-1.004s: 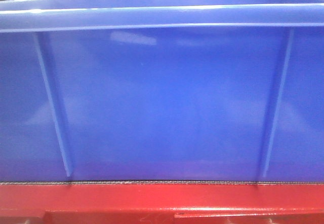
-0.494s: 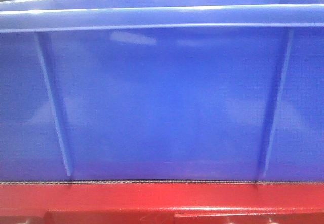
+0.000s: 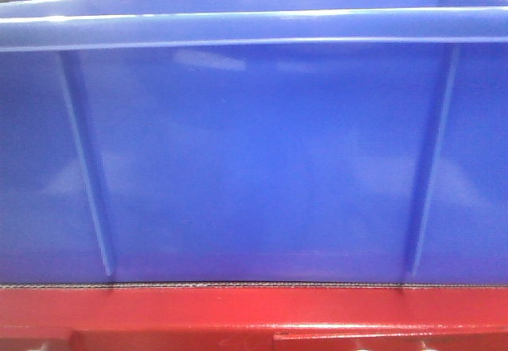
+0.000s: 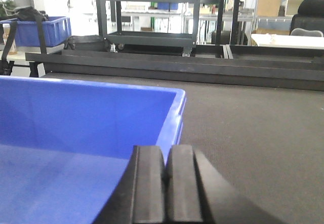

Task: Move blue bin to conveyor side
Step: 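Open both grippers and raise them off the bin rims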

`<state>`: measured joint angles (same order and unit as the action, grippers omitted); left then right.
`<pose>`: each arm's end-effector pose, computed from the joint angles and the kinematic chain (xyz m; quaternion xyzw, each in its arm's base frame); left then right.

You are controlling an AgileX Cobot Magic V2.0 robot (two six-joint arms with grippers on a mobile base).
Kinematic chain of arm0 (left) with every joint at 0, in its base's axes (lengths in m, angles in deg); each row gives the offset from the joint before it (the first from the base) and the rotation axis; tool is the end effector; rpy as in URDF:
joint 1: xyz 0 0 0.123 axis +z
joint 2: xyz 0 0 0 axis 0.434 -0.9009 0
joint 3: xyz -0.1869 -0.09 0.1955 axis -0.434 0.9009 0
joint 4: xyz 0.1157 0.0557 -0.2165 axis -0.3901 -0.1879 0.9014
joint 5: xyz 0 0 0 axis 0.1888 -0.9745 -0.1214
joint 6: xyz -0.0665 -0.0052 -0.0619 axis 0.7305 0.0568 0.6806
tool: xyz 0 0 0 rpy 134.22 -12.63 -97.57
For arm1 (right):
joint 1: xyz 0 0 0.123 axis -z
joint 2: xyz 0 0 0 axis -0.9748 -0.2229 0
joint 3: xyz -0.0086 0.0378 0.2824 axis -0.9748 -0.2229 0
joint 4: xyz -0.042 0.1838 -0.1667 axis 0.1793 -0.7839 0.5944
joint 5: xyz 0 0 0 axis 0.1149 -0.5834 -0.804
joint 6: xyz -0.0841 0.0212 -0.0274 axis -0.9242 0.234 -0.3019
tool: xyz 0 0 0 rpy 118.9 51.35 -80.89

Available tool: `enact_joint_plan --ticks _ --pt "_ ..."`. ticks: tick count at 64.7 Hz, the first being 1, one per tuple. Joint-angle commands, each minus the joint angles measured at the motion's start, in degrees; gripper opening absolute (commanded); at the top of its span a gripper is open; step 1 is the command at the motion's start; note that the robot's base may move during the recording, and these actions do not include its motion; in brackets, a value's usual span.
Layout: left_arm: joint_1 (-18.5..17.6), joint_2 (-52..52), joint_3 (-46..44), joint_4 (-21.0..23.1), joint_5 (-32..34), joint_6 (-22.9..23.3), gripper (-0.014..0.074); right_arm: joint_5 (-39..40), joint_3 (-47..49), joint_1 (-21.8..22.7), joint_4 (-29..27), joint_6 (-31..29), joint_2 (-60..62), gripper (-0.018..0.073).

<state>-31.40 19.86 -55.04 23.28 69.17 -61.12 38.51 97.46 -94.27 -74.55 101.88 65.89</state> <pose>0.0706 -0.0075 0.3170 -0.0169 0.6540 -0.0980 0.7499 0.0456 0.0062 0.3098 -0.0705 0.6985 0.0818 0.7074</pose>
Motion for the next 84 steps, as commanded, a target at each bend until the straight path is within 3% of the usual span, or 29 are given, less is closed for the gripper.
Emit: enact_joint_plan --ticks 1,20,55,69,80,84 --pt "-0.36 3.08 2.84 0.28 1.24 -0.16 0.0004 1.25 -3.34 -0.09 0.98 -0.49 5.08 -0.0088" --pt "-0.36 7.18 3.87 0.28 0.00 -0.16 0.0004 -7.00 -4.63 -0.09 0.87 -0.49 8.51 -0.0088" --pt "-0.36 7.16 3.87 0.28 0.13 -0.16 0.0004 -6.99 -4.95 -0.09 0.04 -0.49 8.51 -0.0088" --pt "-0.36 7.16 3.87 0.28 0.13 -0.16 0.0004 -1.87 -9.02 0.12 -0.58 -0.49 8.51 -0.0088" --pt "-0.36 7.16 3.87 0.28 0.13 -0.16 0.0004 -1.18 -13.37 2.83 -1.85 -0.65 8.51 -0.0088" --pt "-0.36 7.16 3.87 0.28 0.13 -0.16 0.0004 1.15 -14.70 4.38 -4.81 -3.79 8.51 -0.0088"
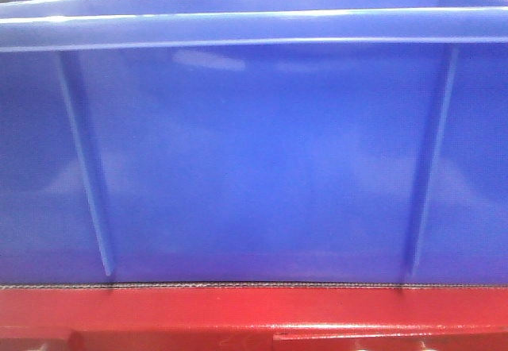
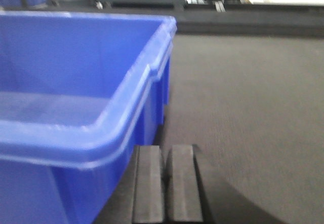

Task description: Move blue bin to conveyor side

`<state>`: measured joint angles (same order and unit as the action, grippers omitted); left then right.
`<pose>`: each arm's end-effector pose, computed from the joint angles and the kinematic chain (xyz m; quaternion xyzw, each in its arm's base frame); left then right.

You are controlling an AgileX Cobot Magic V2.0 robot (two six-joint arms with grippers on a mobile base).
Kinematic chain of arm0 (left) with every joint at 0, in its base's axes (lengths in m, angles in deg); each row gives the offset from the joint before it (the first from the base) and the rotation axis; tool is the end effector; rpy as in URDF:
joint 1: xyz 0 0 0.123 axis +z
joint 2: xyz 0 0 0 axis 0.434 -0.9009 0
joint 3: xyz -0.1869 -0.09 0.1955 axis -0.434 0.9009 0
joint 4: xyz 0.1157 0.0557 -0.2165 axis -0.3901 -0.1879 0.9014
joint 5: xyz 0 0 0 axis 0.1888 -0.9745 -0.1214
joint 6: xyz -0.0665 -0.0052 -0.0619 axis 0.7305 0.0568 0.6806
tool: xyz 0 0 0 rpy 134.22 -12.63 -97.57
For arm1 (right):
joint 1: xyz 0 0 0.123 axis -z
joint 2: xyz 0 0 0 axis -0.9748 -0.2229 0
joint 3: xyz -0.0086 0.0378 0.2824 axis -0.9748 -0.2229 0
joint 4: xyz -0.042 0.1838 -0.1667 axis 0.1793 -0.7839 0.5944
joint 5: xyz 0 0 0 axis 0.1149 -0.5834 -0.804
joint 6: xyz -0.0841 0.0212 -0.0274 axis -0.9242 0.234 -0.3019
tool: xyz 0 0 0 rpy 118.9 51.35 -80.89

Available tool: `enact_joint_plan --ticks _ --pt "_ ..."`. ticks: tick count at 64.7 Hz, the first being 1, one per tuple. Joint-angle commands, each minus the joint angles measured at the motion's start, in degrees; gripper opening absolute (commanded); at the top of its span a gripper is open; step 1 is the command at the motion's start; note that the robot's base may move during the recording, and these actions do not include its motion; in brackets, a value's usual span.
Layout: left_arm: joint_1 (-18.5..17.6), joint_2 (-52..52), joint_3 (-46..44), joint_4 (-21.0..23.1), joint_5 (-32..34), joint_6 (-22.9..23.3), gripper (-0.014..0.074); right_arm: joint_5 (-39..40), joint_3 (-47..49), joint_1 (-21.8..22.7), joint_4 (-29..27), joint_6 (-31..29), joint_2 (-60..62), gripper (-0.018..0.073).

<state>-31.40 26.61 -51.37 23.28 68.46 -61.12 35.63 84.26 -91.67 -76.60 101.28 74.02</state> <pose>0.0546 -0.0060 0.3022 -0.0158 0.6382 -0.1001 0.7632 0.0450 0.0040 0.2370 -0.0529 0.7483 0.0665 0.6579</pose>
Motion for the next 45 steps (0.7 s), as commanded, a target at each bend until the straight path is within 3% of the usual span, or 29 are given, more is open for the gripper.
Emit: enact_joint_plan --ticks 1,8,15,25,45 --pt "-0.36 0.41 0.20 0.28 0.84 -0.16 0.0004 4.86 -1.81 2.15 -3.62 -4.44 0.38 -0.0088" --pt "-0.36 0.41 0.20 0.28 0.84 -0.16 0.0004 10.27 -4.07 5.15 -9.92 -13.78 0.38 -0.0088" --pt "-0.36 0.41 0.20 0.28 0.84 -0.16 0.0004 11.70 -6.30 8.41 -13.47 -14.33 0.38 -0.0088" --pt "-0.36 0.41 0.20 0.28 0.84 -0.16 0.0004 23.91 -10.13 11.04 -14.62 -14.33 0.38 -0.0088" --pt "-0.36 0.41 0.20 0.28 0.84 -0.16 0.0004 20.06 -10.13 11.04 -14.52 -14.33 0.38 -0.0088"
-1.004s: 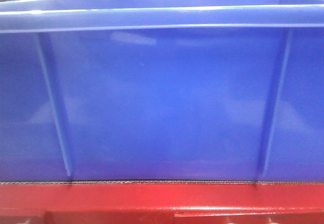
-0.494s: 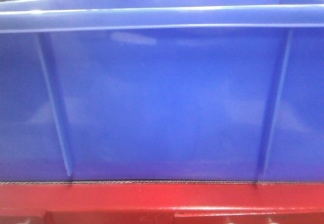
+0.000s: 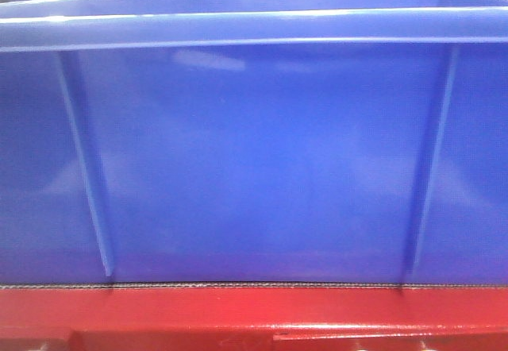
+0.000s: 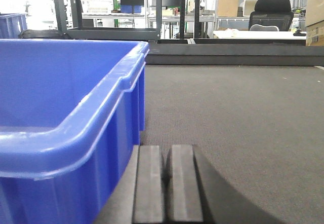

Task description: Move blue bin to conveyor side

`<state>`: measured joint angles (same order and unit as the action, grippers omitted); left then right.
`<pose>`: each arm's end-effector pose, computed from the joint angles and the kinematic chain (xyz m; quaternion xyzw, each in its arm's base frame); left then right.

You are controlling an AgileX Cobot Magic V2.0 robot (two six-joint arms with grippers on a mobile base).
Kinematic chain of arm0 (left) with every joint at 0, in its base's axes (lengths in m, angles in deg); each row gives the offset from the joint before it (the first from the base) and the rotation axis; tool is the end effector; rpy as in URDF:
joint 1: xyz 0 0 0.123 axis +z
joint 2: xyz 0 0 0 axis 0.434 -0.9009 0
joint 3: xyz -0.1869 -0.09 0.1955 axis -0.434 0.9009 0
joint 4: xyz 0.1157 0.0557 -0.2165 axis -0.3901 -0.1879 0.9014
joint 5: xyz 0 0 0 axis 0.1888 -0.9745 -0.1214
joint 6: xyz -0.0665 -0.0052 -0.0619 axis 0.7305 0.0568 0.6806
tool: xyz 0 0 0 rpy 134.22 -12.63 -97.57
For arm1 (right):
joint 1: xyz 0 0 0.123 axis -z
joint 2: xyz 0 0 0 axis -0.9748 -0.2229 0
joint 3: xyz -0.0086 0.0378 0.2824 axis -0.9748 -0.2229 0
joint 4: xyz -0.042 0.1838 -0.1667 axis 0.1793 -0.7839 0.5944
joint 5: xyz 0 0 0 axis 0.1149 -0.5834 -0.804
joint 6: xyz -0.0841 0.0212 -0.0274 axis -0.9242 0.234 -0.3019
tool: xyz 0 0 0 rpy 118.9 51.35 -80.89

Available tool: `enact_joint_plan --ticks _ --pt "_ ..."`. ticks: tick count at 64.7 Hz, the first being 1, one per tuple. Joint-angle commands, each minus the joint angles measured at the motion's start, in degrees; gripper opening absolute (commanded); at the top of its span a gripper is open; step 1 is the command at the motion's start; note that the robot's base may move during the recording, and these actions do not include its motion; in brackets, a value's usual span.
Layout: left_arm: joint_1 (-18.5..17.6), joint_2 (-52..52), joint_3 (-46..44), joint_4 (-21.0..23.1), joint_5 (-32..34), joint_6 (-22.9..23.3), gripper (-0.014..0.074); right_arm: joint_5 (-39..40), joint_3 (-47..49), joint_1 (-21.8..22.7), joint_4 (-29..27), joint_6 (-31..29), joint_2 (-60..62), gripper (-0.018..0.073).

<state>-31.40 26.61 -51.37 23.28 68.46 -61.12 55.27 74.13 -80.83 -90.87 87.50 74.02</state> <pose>0.0546 -0.0060 0.3022 -0.0158 0.6382 -0.1001 0.7632 0.0567 0.0039 0.2083 -0.0116 0.6958 0.0356 0.7173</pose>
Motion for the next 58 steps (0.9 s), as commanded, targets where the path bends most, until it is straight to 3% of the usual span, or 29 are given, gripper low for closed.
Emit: enact_joint_plan --ticks 1,58 --pt "-0.36 0.41 0.20 0.28 0.84 -0.16 0.0004 0.18 0.00 0.20 -0.24 -0.55 0.38 -0.0088" --pt "-0.36 0.41 0.20 0.28 0.84 -0.16 0.0004 -0.53 0.00 0.20 -0.24 -0.55 0.38 -0.0088"
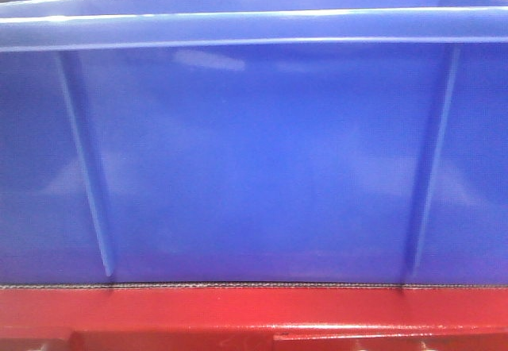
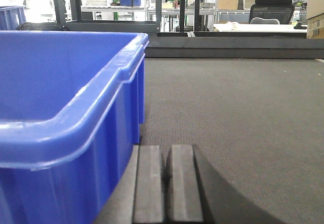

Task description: Move blue bin to conveyor side

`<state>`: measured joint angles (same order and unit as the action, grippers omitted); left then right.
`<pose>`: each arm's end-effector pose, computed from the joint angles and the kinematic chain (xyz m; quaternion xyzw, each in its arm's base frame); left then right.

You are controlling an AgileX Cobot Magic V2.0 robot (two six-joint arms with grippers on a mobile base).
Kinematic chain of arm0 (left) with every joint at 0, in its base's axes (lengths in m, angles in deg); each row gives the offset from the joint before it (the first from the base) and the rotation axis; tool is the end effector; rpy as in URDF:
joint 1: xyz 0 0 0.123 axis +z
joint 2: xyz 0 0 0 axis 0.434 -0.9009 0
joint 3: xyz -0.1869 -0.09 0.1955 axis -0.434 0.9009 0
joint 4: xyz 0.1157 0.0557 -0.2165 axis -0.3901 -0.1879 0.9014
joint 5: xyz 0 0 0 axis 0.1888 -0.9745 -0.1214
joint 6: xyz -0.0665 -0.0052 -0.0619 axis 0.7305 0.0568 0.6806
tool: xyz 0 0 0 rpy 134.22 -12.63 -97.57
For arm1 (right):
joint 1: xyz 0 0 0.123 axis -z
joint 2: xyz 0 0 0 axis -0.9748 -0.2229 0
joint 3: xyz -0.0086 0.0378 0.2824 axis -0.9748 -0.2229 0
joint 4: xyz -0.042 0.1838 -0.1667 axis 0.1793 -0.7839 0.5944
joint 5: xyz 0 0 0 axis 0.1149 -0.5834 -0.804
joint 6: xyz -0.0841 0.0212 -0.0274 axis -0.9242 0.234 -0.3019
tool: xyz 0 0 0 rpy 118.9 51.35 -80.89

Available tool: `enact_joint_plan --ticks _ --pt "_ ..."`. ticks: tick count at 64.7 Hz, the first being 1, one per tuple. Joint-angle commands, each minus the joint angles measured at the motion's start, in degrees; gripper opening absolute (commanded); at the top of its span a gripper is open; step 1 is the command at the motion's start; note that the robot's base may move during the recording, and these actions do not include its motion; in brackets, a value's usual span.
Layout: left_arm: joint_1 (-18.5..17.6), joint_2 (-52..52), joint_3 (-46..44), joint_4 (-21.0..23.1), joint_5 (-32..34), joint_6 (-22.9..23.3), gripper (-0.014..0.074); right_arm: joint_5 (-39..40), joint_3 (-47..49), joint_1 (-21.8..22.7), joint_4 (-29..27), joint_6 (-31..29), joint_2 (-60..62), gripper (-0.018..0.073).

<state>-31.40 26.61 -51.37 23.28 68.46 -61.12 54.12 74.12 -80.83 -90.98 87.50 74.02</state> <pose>0.0546 -0.0060 0.3022 -0.0158 0.6382 -0.1001 0.7632 0.0568 0.0040 0.2065 -0.0113 0.7030 0.0362 0.7102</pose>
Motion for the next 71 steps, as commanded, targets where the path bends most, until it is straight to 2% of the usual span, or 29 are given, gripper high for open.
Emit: enact_joint_plan --ticks 1,10,12,17,20,27,31,41,46,49,71 --pt "-0.36 0.41 0.20 0.28 0.84 -0.16 0.0004 0.63 0.02 0.20 -0.13 -0.55 0.38 -0.0088" --pt "-0.14 0.68 0.62 0.02 0.61 -0.16 0.0004 0.63 0.02 0.20 -0.13 -0.55 0.38 -0.0088" --pt "0.27 1.08 1.13 -1.34 0.93 -0.26 0.0004 0.63 0.02 0.20 -0.13 -0.55 0.38 -0.0088" --pt "1.73 2.52 3.03 -8.77 0.93 -0.26 0.0004 0.73 0.02 0.20 -0.13 -0.55 0.38 -0.0088" --pt "2.73 3.29 4.60 -10.93 0.93 -0.26 0.0004 0.73 0.02 0.20 -0.13 -0.55 0.38 -0.0088" --pt "5.01 6.39 10.46 -10.20 1.05 -0.51 0.0004 0.85 0.02 0.20 -0.13 -0.55 0.38 -0.0088" --pt "5.15 8.50 13.38 -10.20 1.05 -1.98 0.0004 0.85 0.02 0.20 -0.13 -0.55 0.38 -0.0088" --pt "5.82 8.90 17.53 -8.87 2.38 -1.98 0.0004 0.96 0.02 0.20 -0.13 -0.55 0.38 -0.0088" --pt "6.07 8.90 17.53 -8.73 4.12 -1.98 0.0004 0.96 0.02 0.20 -0.13 -0.55 0.38 -0.0088" --pt "6.07 8.90 17.53 -8.59 2.41 -1.98 0.0004 0.96 0.02 0.20 -0.13 -0.55 0.38 -0.0088" --pt "6.07 8.90 17.53 -8.69 2.26 -1.98 0.0004 0.96 0.02 0.20 -0.13 -0.55 0.38 -0.0088"
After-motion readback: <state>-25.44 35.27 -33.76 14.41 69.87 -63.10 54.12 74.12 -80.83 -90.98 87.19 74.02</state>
